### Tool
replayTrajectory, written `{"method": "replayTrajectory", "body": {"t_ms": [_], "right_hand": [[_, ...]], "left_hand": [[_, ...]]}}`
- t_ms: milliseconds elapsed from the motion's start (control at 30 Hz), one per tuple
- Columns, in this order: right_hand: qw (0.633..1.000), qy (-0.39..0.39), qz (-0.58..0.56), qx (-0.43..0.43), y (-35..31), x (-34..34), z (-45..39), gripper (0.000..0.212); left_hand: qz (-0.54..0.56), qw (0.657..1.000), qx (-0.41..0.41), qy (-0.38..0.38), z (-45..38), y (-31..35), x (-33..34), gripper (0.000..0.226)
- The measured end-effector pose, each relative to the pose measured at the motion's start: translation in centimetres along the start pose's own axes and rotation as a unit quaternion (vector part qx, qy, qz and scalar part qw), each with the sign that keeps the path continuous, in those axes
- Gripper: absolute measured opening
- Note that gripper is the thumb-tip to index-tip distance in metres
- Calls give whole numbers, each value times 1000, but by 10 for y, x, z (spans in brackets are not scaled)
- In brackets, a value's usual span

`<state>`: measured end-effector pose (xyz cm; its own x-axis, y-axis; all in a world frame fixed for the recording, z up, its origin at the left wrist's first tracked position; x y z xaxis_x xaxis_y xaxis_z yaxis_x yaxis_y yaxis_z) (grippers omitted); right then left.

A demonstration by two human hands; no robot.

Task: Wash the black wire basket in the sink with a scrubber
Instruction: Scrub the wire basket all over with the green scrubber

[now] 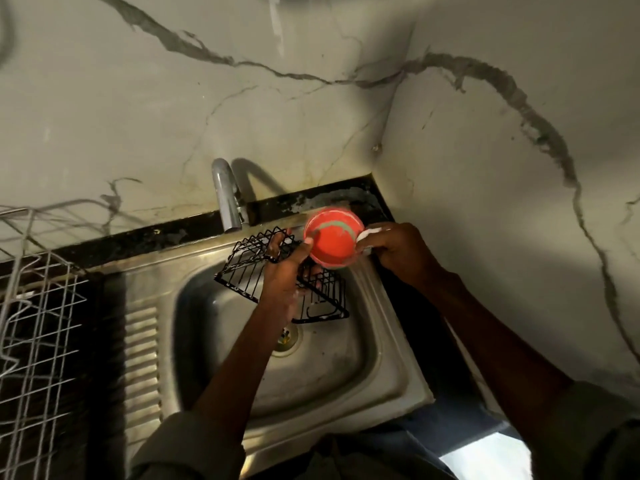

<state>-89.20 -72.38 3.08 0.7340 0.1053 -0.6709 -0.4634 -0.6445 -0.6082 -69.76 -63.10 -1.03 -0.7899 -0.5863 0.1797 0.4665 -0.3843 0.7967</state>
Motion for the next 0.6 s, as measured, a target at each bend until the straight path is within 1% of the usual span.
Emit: {"method": "replayTrajectory", "body": {"t_ms": [33,100,200,267,300,367,433,467,500,533,567,600], "right_hand": [[1000,-16,-14,-13,-5,-1,-1,38],[999,-36,-18,-24,-11,0,0,42],[1000,-22,-2,-9,-15,-2,3,47],[999,4,-26,33,-26,-5,2,48],[997,26,-45,57,-32,-6,2,47],[989,102,-50,90,-49,-11,2,42],[970,193,-36,146,-58,-17,6,37],[957,220,-32,185,-63,-17,9,34],[950,224,-31,214,-70,-14,10,30],[950,208,-36,231,-77,-7,9,25],[955,179,-32,233,-86,1,8,21],[964,149,-1,220,-95,10,6,20]], "left_hand": [[6,1000,2,-2,2,1,-2,60],[26,999,13,-14,6,2,-8,60],[61,997,25,-28,14,2,-16,57],[81,996,27,-28,19,2,-19,64],[90,995,28,-27,21,3,-19,68],[109,993,31,-25,25,1,-20,74],[125,991,41,-19,27,-2,-21,79],[128,991,47,-16,29,-3,-22,82],[130,990,49,-11,31,-5,-23,87],[131,990,49,-6,32,-7,-24,91],[131,990,46,-1,34,-9,-25,94],[133,990,42,1,36,-11,-25,95]]}}
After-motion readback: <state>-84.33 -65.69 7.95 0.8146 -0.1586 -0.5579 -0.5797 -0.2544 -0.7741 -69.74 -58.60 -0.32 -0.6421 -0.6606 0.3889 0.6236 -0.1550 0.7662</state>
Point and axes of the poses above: each hand's wrist, its own z-axis away from the middle knuckle, its own x-axis out of the palm, y = z × x, the point moved 4 cm from there along -z, towards the middle knuckle, and after that the axes turned 8 degrees about y, right-handed, at the moved point
